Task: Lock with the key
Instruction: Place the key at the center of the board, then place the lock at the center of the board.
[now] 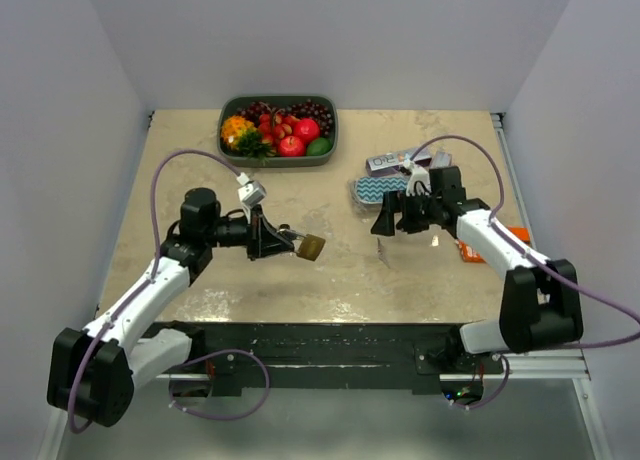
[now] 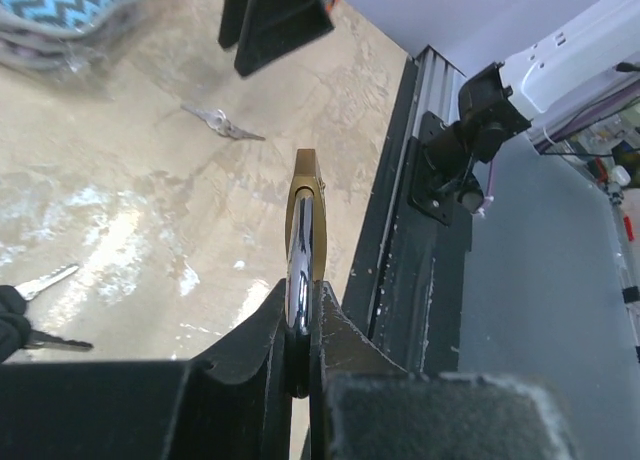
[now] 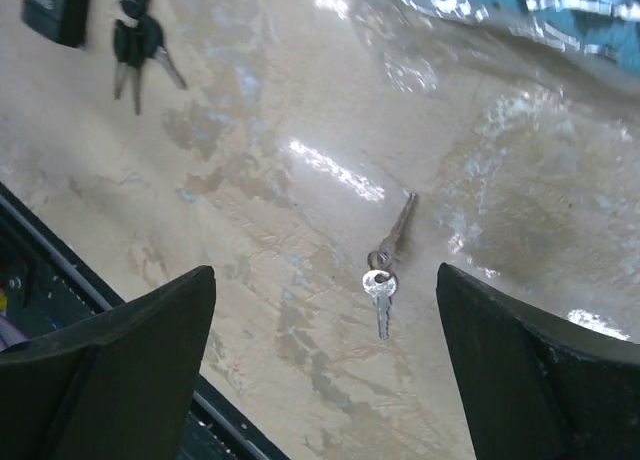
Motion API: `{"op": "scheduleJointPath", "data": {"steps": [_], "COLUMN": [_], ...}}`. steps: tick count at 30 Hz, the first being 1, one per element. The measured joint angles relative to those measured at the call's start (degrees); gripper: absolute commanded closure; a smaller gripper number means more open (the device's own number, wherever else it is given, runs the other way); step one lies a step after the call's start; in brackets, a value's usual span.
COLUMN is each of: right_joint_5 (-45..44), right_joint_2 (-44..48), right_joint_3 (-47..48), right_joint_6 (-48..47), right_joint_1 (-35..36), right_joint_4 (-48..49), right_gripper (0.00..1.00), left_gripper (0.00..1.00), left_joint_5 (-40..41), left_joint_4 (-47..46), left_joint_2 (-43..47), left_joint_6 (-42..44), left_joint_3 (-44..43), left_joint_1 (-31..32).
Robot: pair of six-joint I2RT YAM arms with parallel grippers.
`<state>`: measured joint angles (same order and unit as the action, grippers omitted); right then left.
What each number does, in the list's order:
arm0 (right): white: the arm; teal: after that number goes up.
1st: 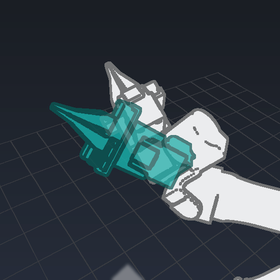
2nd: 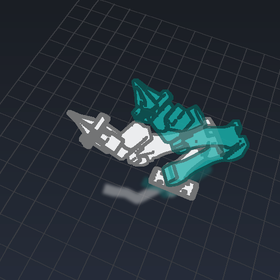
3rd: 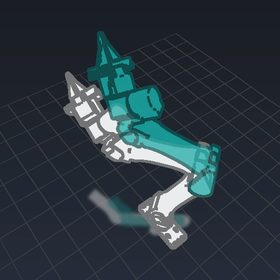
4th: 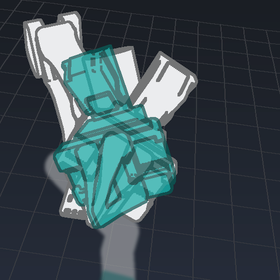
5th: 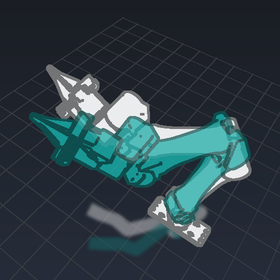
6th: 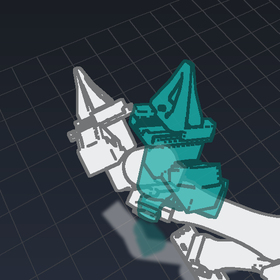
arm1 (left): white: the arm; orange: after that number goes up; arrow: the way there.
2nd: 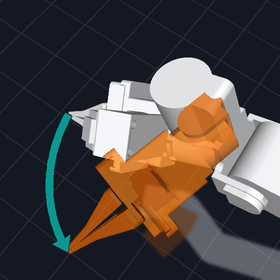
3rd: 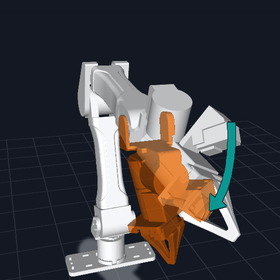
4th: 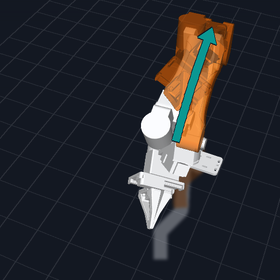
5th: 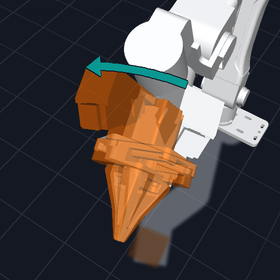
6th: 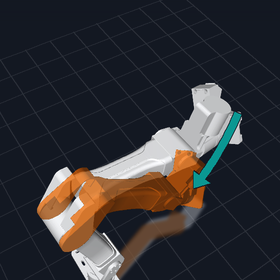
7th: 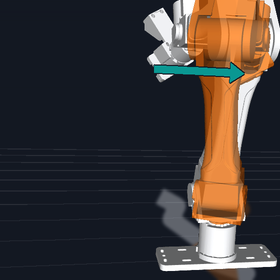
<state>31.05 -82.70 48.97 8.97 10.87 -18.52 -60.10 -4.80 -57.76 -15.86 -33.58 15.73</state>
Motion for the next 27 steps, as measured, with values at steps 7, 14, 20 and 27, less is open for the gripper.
{"op": "scheduleJointPath", "data": {"steps": [7, 14, 20, 27], "right_joint_5": [-0.3, -4.0, -10.4, -16.5], "right_joint_2": [11.3, 17.4, 12.9, 10.7], "right_joint_3": [4.4, 4.5, 5.7, 7.3], "right_joint_6": [-11.4, -20.9, -24.8, -26.1], "right_joint_1": [9.9, 25.8, 34.1, 38.7], "right_joint_4": [-3.6, -4.2, -5.2, -5.3], "right_gripper": [0.01, 0.01, 0.02, 0.16], "left_gripper": [1.00, 1.00, 1.00, 1.00], "left_joint_5": [2.0, 1.9, 1.8, 1.9], "left_joint_4": [6.6, 3.2, -2.5, -6.6], "left_joint_2": [-8.6, -13.9, -15.4, -15.5], "left_joint_6": [-0.1, -8.9, -17.1, -24.1], "left_joint_3": [-4.9, -5.3, -5.5, -5.4], "left_joint_1": [6.9, 8.3, 9.7, 9.9]}}
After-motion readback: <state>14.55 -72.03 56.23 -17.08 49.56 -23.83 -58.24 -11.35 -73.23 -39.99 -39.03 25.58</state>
